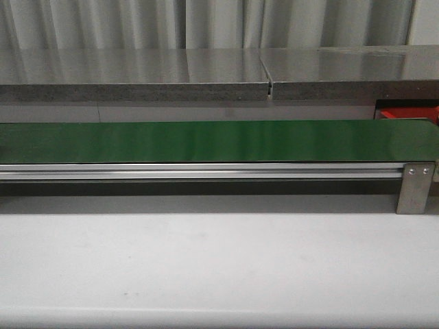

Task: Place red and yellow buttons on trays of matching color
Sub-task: 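Lower the red button onto the green belt and open the left gripper, then grasp a yellow mushroom button from the cluster with the left gripper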

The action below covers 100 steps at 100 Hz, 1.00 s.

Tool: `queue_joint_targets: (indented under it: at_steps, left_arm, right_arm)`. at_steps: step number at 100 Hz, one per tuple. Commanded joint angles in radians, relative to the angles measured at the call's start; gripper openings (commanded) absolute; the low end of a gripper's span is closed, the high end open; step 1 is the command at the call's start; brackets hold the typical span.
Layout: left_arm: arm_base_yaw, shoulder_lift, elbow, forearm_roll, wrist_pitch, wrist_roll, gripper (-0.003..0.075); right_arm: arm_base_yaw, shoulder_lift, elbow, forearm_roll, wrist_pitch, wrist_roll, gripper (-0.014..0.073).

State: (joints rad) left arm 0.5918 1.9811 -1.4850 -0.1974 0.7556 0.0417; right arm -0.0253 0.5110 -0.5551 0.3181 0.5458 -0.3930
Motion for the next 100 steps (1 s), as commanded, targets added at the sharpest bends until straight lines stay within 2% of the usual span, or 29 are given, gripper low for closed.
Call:
queue_joint_targets:
  at_steps: [1,16,38,47,100]
  left_arm:
    - [0.002,-0.034,-0.031,-0.02,-0.057,-0.012,0.0549]
    - [0.002,-0.007,-0.031,-0.026,-0.077,-0.012,0.0512]
    - [0.002,-0.007,-0.031,-0.036,-0.122,-0.012,0.0323]
    - [0.002,-0.007,-0.031,-0.036,-0.122,-0.01,0.0281]
    - [0.002,-0.064,-0.031,-0.032,-0.115,-0.002,0.0277]
  right_arm:
    - [-0.001,0.001,-0.026,0.012,-0.075,-0.003,-0.0074]
    - [-0.001,0.001,-0.026,0.012,-0.075,-0.003,-0.0074]
    - [-0.001,0.001,-0.026,0.012,-0.075,-0.003,-0.0074]
    - [-0.001,0.001,-0.026,0.012,-0.075,-0.003,-0.0074]
    - [-0.001,0.001,-0.026,0.012,-0.075,-0.003,-0.0074]
